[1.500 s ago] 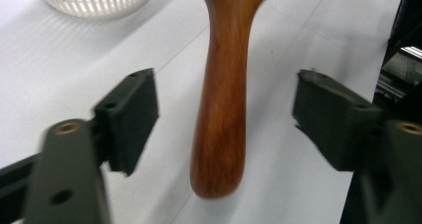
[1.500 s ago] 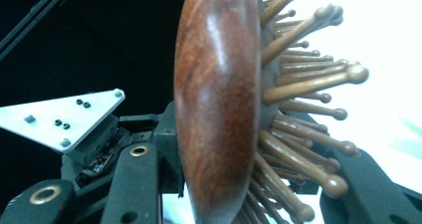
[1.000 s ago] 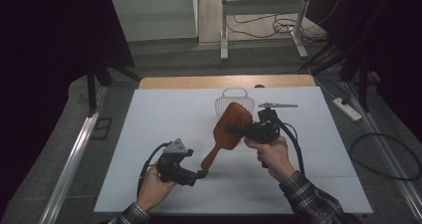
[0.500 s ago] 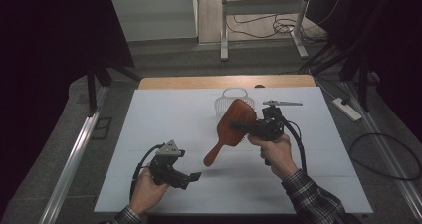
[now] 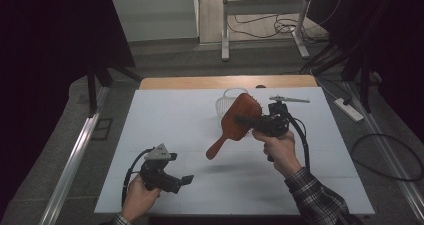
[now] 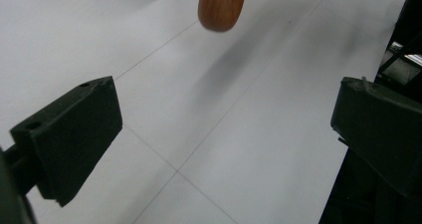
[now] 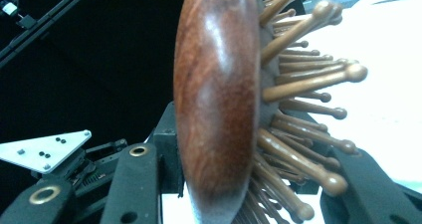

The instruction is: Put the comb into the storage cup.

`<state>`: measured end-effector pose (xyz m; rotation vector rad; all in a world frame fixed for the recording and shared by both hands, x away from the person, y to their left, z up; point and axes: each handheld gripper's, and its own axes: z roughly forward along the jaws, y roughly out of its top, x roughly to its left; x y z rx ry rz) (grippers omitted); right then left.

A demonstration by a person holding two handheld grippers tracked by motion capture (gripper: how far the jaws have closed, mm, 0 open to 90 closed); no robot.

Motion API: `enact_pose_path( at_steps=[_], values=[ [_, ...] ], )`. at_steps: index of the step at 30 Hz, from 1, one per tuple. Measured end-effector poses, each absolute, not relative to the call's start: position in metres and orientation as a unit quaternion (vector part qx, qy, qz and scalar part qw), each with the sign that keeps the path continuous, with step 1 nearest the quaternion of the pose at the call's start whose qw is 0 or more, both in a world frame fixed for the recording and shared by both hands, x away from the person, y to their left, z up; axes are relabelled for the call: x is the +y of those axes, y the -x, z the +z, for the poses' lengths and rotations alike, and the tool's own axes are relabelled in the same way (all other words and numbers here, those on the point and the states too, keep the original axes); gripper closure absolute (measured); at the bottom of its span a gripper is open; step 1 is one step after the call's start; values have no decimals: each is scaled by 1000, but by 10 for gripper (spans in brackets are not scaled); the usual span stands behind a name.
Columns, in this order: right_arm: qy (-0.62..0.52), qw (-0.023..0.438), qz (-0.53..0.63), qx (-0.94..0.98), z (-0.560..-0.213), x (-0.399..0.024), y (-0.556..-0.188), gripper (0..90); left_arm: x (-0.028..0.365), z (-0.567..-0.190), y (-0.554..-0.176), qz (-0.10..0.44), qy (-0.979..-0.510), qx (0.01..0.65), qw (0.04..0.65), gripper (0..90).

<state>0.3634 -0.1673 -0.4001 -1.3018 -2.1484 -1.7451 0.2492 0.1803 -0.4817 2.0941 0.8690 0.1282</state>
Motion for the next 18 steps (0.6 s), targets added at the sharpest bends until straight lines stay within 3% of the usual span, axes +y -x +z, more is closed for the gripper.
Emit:
enact_pose_path(
  at_steps=[18],
  values=[
    [434, 37, -574, -693, -392, -170, -378, 524, 206, -483, -230, 62, -824, 363, 430, 0]
  ],
)
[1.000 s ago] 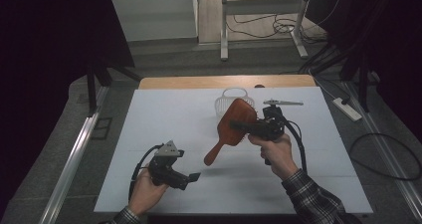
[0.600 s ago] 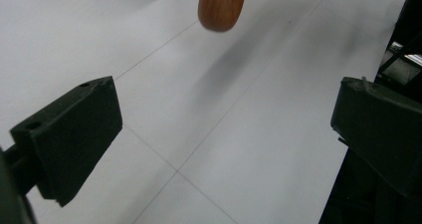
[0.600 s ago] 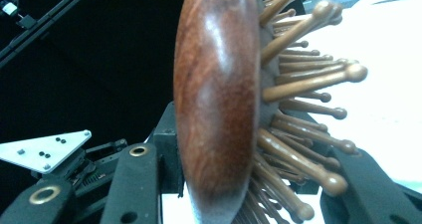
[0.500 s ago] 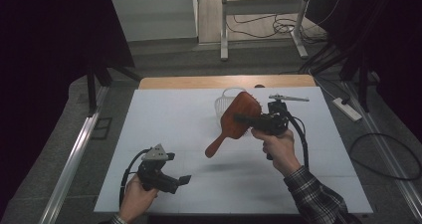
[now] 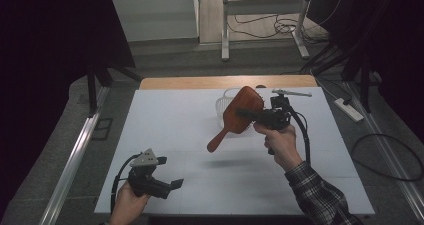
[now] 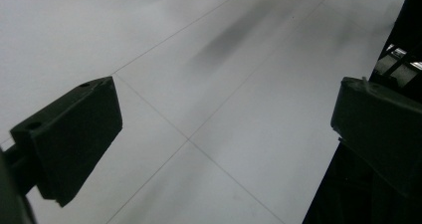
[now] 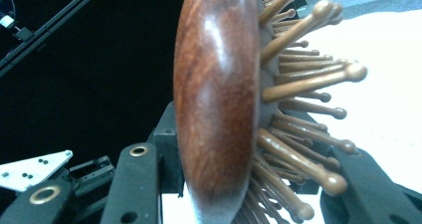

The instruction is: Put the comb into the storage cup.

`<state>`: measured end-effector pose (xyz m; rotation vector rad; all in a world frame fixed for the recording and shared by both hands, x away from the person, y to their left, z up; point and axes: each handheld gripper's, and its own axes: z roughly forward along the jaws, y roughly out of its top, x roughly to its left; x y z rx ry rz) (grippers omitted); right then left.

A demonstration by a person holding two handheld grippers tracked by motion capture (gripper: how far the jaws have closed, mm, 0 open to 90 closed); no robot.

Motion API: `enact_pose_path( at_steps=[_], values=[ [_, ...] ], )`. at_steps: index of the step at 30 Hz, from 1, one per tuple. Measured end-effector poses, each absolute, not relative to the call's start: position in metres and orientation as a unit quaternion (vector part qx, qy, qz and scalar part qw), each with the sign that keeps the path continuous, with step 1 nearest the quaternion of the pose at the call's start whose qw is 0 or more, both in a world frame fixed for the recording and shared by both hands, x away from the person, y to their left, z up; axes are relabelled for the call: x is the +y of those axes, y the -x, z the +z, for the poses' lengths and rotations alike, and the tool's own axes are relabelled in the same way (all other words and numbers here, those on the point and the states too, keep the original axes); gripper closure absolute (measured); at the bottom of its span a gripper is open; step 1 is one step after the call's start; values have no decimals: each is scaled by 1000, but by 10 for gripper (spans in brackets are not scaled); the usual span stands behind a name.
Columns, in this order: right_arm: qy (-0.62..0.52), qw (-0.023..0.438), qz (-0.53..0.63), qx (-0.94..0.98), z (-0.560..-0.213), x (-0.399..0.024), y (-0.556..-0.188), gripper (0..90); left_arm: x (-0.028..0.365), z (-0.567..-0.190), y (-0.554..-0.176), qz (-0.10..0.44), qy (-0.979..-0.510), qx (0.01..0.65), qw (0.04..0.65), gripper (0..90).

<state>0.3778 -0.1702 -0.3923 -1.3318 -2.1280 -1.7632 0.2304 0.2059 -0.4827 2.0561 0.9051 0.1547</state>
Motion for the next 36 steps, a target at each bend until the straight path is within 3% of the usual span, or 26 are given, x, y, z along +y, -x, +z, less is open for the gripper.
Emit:
enact_pose_path(
  at_steps=[36],
  values=[
    [448, -2, -584, -677, -362, -171, -408, 524, 248, -484, -196, 93, -807, 398, 426, 0]
  ],
)
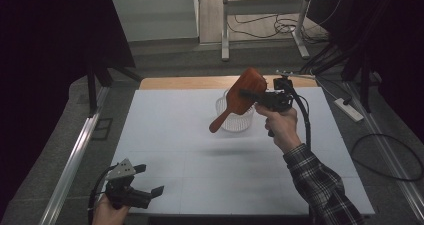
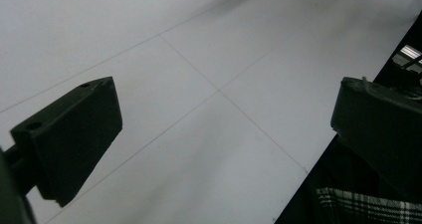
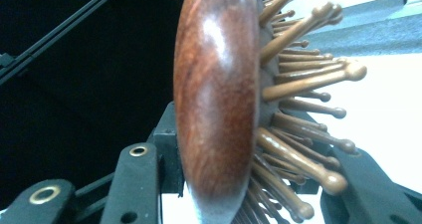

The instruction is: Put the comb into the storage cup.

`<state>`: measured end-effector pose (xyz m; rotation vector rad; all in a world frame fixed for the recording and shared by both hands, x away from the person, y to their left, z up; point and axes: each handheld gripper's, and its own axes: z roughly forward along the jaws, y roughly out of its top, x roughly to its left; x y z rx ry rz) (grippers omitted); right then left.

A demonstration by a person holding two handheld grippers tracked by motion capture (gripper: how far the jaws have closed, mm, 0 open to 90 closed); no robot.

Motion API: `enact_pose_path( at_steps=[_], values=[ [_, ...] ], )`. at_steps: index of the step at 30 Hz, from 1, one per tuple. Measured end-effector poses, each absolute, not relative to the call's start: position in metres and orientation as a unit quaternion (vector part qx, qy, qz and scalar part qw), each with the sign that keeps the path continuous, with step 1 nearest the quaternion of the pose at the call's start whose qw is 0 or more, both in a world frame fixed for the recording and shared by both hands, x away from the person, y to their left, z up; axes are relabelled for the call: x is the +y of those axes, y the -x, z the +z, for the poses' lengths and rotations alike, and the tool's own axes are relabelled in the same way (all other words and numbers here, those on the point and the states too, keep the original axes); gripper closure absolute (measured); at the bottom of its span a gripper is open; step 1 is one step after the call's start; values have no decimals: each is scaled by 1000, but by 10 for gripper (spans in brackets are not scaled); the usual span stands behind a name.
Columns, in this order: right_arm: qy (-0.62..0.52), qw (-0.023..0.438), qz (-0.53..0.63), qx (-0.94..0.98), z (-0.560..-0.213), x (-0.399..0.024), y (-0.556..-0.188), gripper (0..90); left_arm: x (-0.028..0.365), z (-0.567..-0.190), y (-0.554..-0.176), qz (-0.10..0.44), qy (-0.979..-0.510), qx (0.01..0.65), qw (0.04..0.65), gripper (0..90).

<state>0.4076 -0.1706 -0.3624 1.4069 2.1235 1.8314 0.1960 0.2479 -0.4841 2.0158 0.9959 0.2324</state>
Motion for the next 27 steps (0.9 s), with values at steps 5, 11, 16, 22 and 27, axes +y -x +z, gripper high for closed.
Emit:
enact_pose_path(
  at_steps=[5, 11, 16, 22, 27],
  values=[
    [-454, 9, 584, 673, -360, -172, -415, 524, 250, -485, -192, 94, -809, 398, 422, 0],
    [-462, 16, 582, 669, -359, -174, -423, 524, 252, -485, -188, 97, -809, 397, 423, 0],
    [-467, 22, 581, 666, -358, -176, -429, 524, 255, -484, -186, 98, -804, 400, 428, 0],
    [-474, 28, 580, 662, -357, -178, -435, 524, 256, -484, -185, 98, -803, 395, 435, 0],
    [-479, 39, 578, 660, -355, -180, -441, 523, 254, -483, -183, 107, -806, 392, 430, 0]
  ],
)
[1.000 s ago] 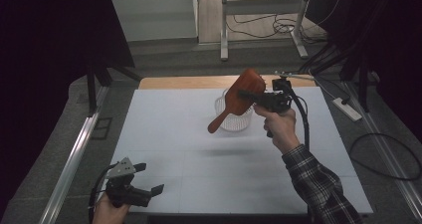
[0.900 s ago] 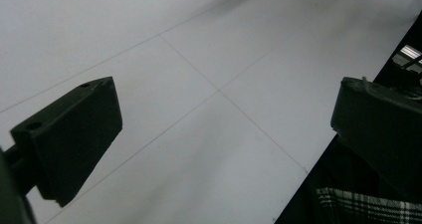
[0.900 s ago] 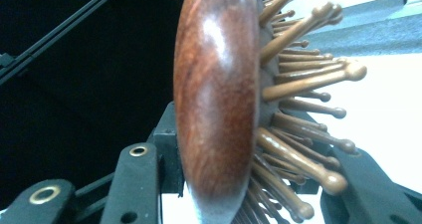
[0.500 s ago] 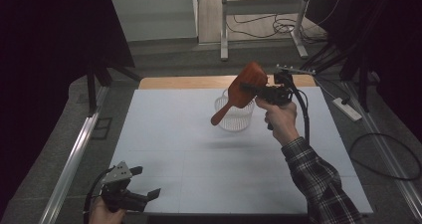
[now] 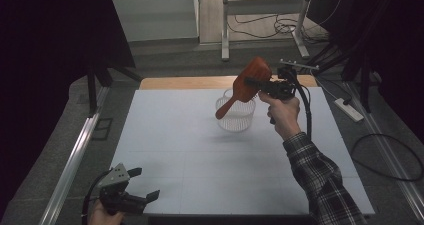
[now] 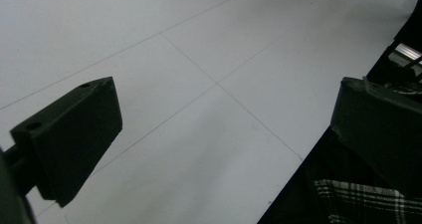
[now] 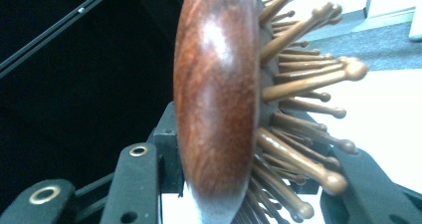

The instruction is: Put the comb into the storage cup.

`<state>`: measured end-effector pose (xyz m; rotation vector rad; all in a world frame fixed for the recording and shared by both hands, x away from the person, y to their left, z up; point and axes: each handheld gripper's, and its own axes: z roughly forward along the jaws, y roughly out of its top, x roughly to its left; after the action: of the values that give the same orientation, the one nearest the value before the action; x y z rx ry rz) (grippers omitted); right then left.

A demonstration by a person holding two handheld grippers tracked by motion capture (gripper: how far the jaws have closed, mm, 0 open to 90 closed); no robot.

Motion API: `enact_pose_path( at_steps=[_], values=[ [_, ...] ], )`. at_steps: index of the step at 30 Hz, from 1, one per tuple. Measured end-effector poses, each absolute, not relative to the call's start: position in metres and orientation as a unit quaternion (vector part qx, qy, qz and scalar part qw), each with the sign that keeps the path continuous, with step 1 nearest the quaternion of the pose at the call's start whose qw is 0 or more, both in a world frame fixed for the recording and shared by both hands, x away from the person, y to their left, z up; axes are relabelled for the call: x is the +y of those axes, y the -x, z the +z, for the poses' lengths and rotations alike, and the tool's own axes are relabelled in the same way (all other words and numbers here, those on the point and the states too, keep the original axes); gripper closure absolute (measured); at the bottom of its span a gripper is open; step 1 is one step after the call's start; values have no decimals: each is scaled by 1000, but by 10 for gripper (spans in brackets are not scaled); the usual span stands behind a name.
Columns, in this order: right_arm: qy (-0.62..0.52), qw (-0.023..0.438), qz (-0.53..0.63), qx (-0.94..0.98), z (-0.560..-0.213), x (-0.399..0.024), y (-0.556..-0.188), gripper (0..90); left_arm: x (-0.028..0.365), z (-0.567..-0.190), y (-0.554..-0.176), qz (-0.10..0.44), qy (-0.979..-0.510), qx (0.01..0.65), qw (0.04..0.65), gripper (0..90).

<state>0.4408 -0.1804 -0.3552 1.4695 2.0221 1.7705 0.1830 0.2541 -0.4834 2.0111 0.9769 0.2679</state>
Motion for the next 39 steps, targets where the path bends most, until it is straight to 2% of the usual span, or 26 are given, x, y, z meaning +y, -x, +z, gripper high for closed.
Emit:
enact_pose_path(
  at_steps=[18, 25, 39],
  values=[
    [-496, 71, 570, 651, -352, -185, -458, 524, 254, -483, -182, 107, -807, 394, 427, 0],
    [-497, 85, 555, 662, -360, -182, -461, 523, 254, -483, -182, 106, -805, 398, 427, 0],
    [-501, 82, 541, 670, -378, -176, -462, 523, 256, -483, -183, 101, -802, 400, 431, 0]
  ],
)
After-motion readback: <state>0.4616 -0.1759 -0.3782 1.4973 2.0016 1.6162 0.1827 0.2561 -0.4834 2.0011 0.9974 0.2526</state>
